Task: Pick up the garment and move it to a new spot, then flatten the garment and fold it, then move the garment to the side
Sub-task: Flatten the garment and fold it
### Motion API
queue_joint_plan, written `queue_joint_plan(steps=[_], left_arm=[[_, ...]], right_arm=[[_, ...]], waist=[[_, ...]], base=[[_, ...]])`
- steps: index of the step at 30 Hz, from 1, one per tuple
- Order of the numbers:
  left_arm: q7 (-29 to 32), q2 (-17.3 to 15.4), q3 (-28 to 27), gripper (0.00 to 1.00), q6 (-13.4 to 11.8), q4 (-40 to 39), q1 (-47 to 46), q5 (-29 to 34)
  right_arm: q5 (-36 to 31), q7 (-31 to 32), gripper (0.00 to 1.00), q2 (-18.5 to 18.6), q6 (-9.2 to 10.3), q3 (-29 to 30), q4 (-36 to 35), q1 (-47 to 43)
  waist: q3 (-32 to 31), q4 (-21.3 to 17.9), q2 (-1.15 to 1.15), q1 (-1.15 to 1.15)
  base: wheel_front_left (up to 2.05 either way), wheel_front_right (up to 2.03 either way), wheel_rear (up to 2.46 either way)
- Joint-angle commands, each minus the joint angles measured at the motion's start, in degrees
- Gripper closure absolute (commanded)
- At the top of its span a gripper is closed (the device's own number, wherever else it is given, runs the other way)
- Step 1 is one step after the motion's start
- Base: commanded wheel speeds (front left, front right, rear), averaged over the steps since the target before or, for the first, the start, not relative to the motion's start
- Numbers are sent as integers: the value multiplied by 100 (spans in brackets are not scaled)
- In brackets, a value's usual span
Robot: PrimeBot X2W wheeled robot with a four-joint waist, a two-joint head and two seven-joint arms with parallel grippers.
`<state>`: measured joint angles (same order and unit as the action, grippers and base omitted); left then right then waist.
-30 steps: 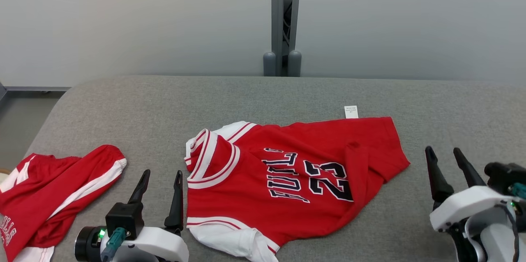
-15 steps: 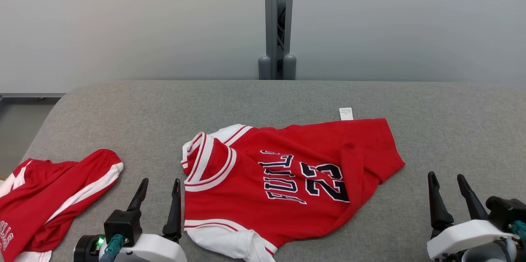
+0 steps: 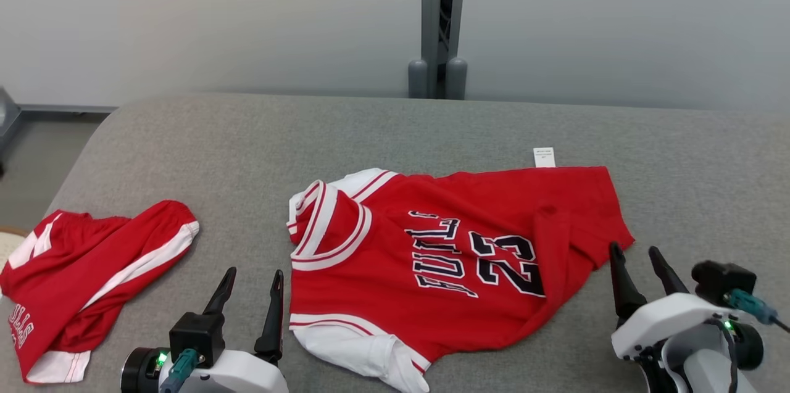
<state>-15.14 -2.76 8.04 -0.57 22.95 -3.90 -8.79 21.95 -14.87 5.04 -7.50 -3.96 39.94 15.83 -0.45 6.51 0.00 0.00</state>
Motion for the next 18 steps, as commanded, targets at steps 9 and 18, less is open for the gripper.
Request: queue_joint_plan(steps=[9, 18], left_arm=[[-1, -25, 15, 0, 78, 0, -381, 122], [-1, -25, -47, 0, 134, -2, -498, 174]], right_arm=[[882, 99, 0, 122, 2, -462, 1221, 1175], [1371, 204, 0, 125, 2, -946, 2029, 1803]], waist=[[560, 402, 0, 0], [734, 565, 0, 0]], base=[[0, 0, 0], [0, 0, 0]])
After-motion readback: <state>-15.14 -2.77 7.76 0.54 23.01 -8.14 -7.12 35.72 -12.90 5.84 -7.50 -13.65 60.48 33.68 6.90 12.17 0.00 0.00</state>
